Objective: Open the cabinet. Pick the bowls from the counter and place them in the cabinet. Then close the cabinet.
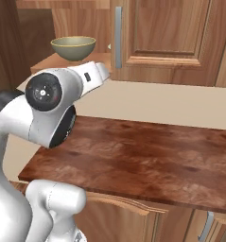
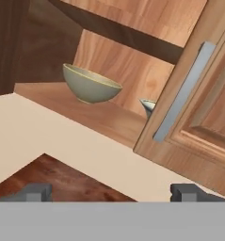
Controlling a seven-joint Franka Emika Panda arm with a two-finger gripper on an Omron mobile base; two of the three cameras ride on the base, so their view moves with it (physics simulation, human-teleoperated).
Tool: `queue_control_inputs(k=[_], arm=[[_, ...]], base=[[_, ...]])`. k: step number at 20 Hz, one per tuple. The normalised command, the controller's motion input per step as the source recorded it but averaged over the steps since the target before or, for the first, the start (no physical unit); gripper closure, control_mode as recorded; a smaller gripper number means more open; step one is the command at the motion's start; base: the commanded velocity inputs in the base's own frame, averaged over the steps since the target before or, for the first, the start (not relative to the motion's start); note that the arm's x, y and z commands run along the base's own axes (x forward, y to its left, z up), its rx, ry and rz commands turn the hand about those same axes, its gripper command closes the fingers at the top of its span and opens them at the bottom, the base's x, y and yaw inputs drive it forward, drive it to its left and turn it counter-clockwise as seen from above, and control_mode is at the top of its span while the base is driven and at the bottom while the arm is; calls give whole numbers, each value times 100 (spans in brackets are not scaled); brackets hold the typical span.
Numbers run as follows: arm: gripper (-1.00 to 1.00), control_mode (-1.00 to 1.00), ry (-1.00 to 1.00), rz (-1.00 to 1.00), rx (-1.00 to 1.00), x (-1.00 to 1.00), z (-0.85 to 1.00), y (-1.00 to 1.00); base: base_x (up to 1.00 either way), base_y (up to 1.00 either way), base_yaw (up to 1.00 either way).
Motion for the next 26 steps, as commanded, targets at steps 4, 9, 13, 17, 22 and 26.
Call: queue_control_inputs(k=[4,9,13,17,22,26], arm=[[-100,-100,9,-4,-4,-91,0,53],[-100,-100,6,-5,-4,-84,0,48],[-100,-100,7,-6,-9,-75,0,55],[-100,-100,9,-8,-8,-61,4,44],[-100,-100,4,-10,-8,-57,5,29],[-100,-100,0,-11,-14,-24,0,33]], base=[[0,0,0],[0,0,0],[0,0,0],[0,0,0],[0,0,0],[0,0,0]])
